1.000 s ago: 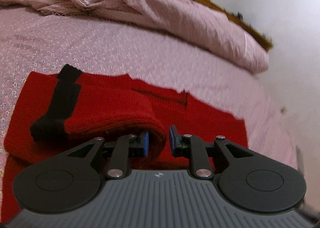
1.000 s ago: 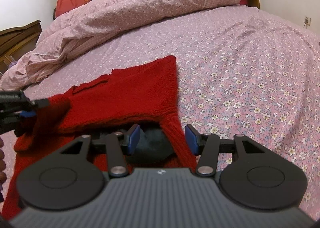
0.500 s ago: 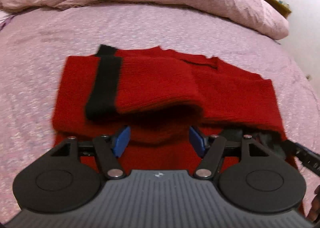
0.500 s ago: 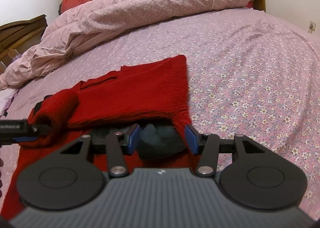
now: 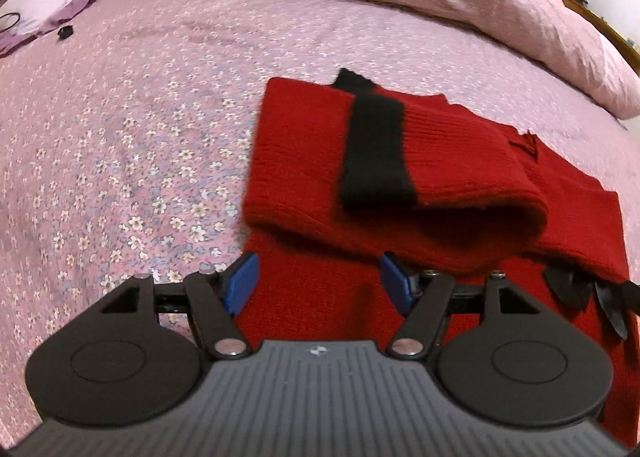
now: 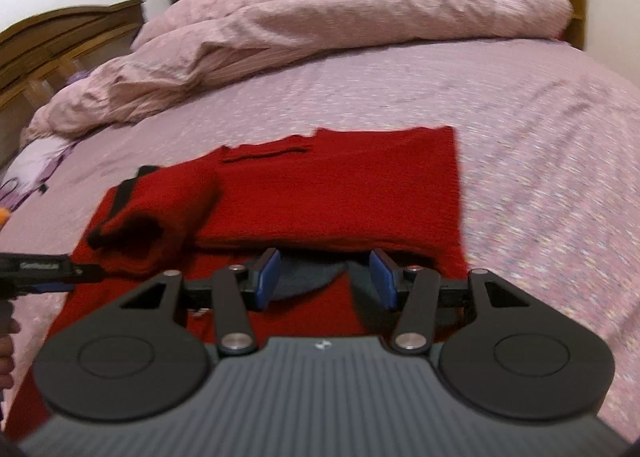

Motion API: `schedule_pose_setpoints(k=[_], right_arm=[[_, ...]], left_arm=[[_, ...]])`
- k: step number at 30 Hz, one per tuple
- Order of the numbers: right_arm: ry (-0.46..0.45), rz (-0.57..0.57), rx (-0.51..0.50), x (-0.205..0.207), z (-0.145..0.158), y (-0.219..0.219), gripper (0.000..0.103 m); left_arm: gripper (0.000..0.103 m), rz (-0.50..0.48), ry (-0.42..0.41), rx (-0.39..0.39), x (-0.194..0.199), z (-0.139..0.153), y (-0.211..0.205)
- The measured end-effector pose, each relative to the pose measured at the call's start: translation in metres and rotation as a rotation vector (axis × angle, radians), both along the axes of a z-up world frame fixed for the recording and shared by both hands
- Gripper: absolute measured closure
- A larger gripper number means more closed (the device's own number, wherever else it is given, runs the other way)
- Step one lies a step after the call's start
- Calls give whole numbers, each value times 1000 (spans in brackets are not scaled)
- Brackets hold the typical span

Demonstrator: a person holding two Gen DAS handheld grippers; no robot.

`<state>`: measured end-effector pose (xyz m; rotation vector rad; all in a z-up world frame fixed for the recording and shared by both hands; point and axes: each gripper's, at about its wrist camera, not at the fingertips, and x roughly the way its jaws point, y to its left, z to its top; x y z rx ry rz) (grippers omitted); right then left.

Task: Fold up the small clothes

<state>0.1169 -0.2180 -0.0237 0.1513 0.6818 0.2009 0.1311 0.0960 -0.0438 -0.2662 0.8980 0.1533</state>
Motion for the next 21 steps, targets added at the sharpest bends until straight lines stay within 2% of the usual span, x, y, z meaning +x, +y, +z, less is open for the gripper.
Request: schedule_pose_setpoints(k=[5, 10, 13, 17, 21], right_arm=[[2, 102, -10, 10, 5, 27, 51], [8, 181, -9, 23, 9, 53, 51], [-17, 222, -51, 31, 13, 72, 50], [-45, 271, -111, 39, 13, 99, 36], [-86, 321, -210, 44, 12, 123, 36]], left_arm=[[31, 4, 1, 32, 0, -4, 3], [31, 23, 12, 18, -1, -9, 9], [31, 27, 15, 7, -2, -10, 12], [31, 27, 16, 6, -2, -11, 11], [31, 25, 13, 3, -2, -12, 11]])
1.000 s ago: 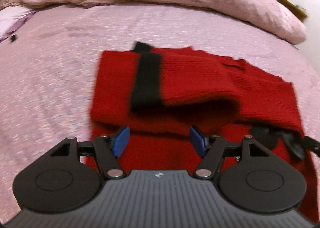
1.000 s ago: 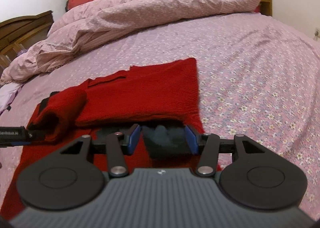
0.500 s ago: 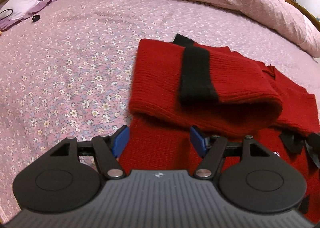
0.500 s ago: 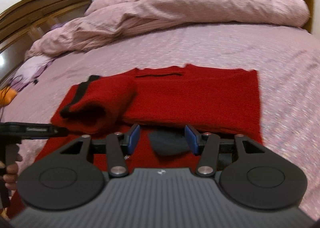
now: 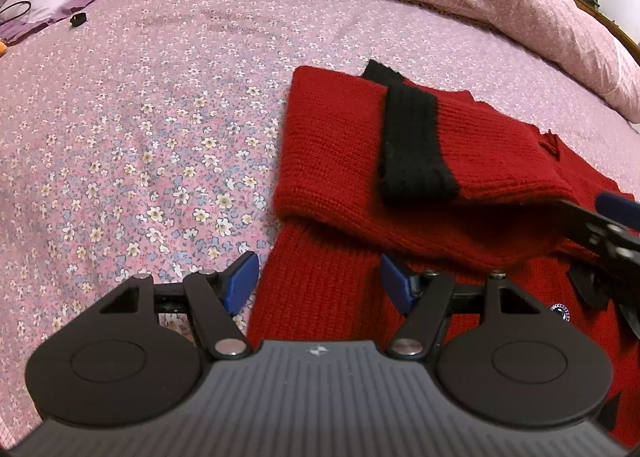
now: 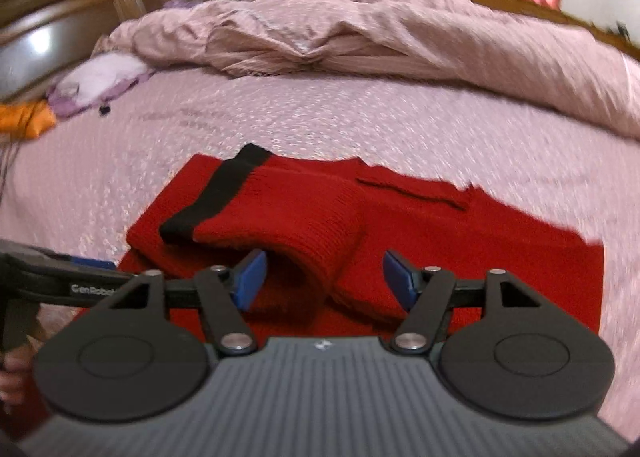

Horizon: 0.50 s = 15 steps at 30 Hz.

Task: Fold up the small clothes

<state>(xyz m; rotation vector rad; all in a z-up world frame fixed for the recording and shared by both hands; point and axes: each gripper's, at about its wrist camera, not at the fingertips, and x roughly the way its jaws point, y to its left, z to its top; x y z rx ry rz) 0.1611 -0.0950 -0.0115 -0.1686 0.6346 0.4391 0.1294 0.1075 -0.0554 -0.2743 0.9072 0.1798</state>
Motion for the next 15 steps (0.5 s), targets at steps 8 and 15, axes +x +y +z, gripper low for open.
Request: schedule_pose_setpoints(k=[8, 15], right_arm=[[-140, 53, -256, 11, -19, 38, 36], [-173, 29, -185, 19, -16, 33, 80]], left_arm=[[31, -4, -8, 12, 3, -1, 0], [31, -1, -19, 27, 11, -1, 3]])
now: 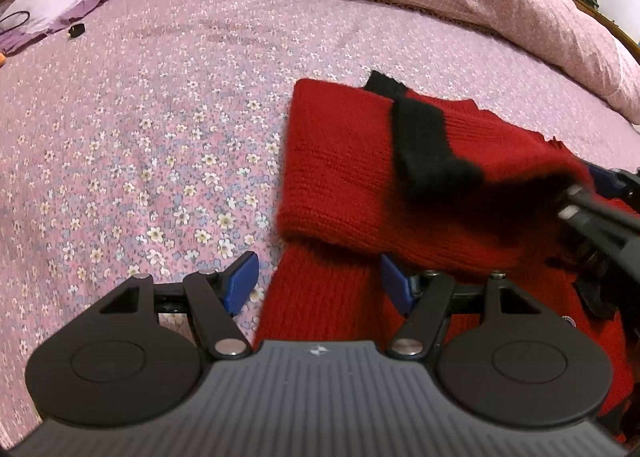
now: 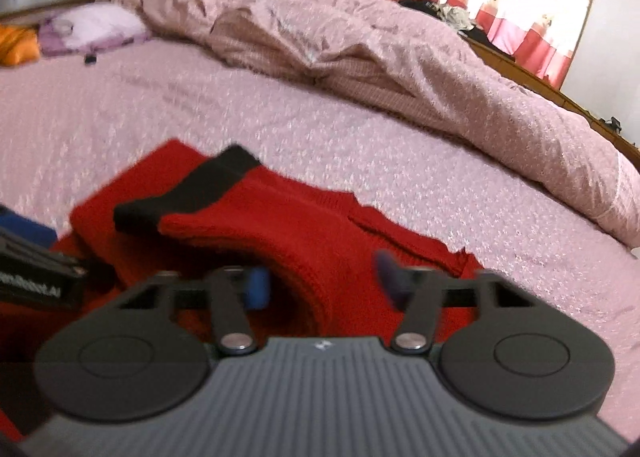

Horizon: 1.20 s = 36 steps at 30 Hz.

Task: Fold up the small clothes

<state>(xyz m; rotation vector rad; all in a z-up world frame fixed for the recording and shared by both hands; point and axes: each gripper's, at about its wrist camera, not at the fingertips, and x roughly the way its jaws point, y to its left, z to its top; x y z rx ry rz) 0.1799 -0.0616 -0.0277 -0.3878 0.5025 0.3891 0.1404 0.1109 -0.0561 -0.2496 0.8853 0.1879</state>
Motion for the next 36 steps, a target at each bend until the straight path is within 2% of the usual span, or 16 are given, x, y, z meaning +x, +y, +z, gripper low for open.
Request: schedule_pose_setpoints(k=[3, 8, 12, 14, 19, 23, 28, 32, 36], right_arm=[[11, -20, 84, 6, 10, -11, 88], [-42, -82, 241, 12, 36, -43, 89], [-101, -176, 344, 12, 48, -76, 89], [-81, -230, 388, 14, 42, -92, 89], [54, -358, 476, 24, 8, -125, 88], [89, -430, 510, 18, -10, -146, 87], [146, -494, 570, 8, -21, -169, 82], [151, -520, 567, -6, -23, -185, 75], [172, -542, 613, -25, -19, -209, 75]], left_arm=[[31, 4, -8, 15, 1, -1, 0], [31, 32, -9, 71, 3, -4, -2], [31, 44, -11, 71, 6, -6, 0], [31, 43, -14, 86, 7, -7, -2], [31, 40, -18, 98, 6, -8, -3], [31, 40, -17, 100, 6, -8, -4], [30, 40, -19, 105, 5, -9, -5], [30, 39, -17, 107, 5, -8, -5], [30, 38, -18, 109, 5, -8, -5]])
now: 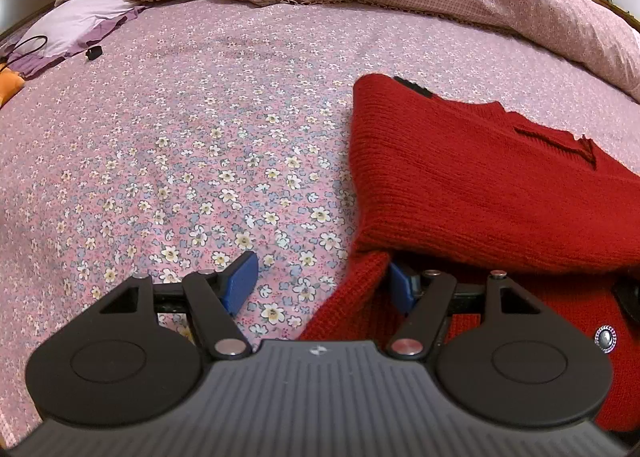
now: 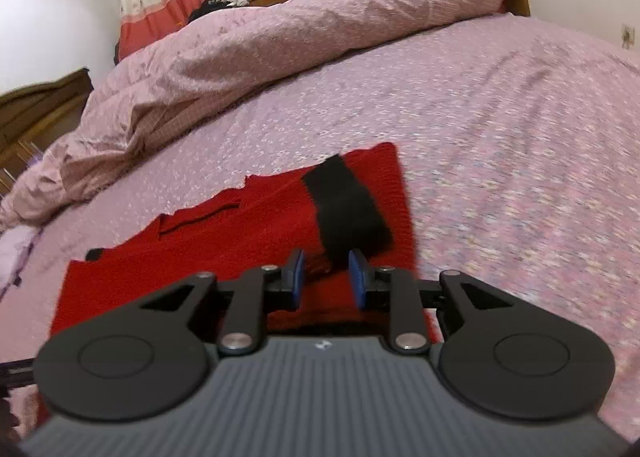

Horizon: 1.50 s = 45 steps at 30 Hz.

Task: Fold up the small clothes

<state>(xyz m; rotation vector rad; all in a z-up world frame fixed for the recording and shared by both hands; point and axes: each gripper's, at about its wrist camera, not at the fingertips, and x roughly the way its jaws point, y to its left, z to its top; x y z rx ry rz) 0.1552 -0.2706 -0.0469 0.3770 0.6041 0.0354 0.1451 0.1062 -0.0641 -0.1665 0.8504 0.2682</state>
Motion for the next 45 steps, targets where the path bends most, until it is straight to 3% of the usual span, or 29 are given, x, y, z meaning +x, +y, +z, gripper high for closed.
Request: schedule_pose_setpoints(k=[5, 8, 18, 20, 21, 22, 23, 29, 34, 38, 45], right_arm=[[-53, 17, -16, -7, 20, -21, 72], [-82, 28, -73, 5, 28, -24, 49], [-5, 140, -146, 78, 1, -9, 48], [12, 158, -139, 87, -5, -7, 50], [25, 168, -132, 89, -7, -7, 58], [33, 173, -134, 90, -10, -5, 69], [31, 163, -150, 89, -10, -4, 90], [-62, 91, -111, 71, 8, -17, 91], [18, 62, -125, 82, -15, -18, 89], [-14, 68, -183, 77, -17, -10, 85], [-44, 30, -189, 50, 11, -13, 83]], left_arm=[[30, 4, 2, 6, 1, 0, -1], [30, 7, 6, 13, 1, 0, -2], [30, 7, 17, 14, 2, 1, -2], [30, 7, 17, 15, 2, 1, -2], [30, 7, 16, 17, 2, 1, -2], [30, 8, 16, 19, 2, 1, -3], [30, 9, 16, 19, 2, 1, -2], [30, -9, 15, 31, 6, 0, -4], [29, -24, 16, 58, 8, 0, -9], [29, -22, 32, 33, 4, 8, -7], [29, -113, -100, 7, -18, 47, -21]])
